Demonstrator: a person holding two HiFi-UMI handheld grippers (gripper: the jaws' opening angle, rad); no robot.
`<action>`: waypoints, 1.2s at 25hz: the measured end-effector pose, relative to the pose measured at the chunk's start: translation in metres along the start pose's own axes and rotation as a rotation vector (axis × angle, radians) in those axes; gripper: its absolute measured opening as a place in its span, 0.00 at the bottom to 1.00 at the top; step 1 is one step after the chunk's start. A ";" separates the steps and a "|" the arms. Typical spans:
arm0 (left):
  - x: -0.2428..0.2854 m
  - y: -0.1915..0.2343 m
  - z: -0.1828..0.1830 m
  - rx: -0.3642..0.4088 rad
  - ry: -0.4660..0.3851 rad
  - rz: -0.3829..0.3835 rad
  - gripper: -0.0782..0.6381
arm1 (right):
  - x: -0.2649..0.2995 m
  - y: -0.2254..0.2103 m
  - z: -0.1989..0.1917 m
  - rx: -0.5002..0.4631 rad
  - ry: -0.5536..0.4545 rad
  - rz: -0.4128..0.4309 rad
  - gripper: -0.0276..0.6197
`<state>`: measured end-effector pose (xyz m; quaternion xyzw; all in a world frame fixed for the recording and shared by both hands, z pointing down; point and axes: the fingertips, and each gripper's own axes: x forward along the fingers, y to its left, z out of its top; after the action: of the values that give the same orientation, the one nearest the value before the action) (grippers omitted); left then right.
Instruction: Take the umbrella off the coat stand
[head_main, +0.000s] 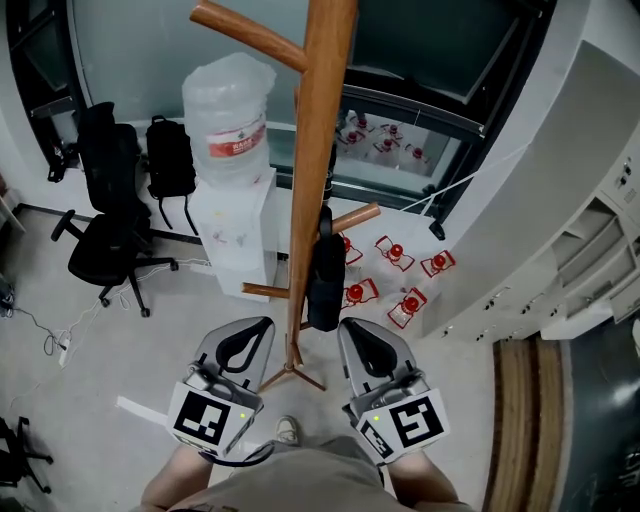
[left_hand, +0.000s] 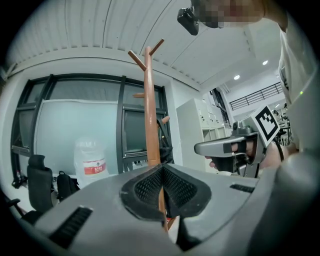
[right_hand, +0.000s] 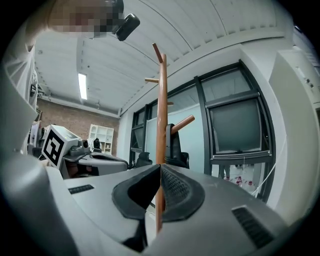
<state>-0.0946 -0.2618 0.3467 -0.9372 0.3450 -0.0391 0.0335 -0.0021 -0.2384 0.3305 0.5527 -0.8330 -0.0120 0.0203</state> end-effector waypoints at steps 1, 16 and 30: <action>0.002 0.000 -0.001 -0.001 -0.001 -0.001 0.12 | 0.001 -0.002 -0.001 0.002 0.000 0.000 0.05; 0.016 -0.002 0.002 -0.027 0.018 0.077 0.12 | 0.001 -0.020 0.005 0.001 -0.010 0.117 0.08; 0.038 -0.010 0.005 -0.008 0.034 0.133 0.12 | 0.019 -0.043 -0.001 -0.004 0.011 0.315 0.38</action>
<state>-0.0591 -0.2785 0.3450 -0.9116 0.4070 -0.0516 0.0264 0.0301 -0.2724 0.3305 0.4153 -0.9092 -0.0073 0.0274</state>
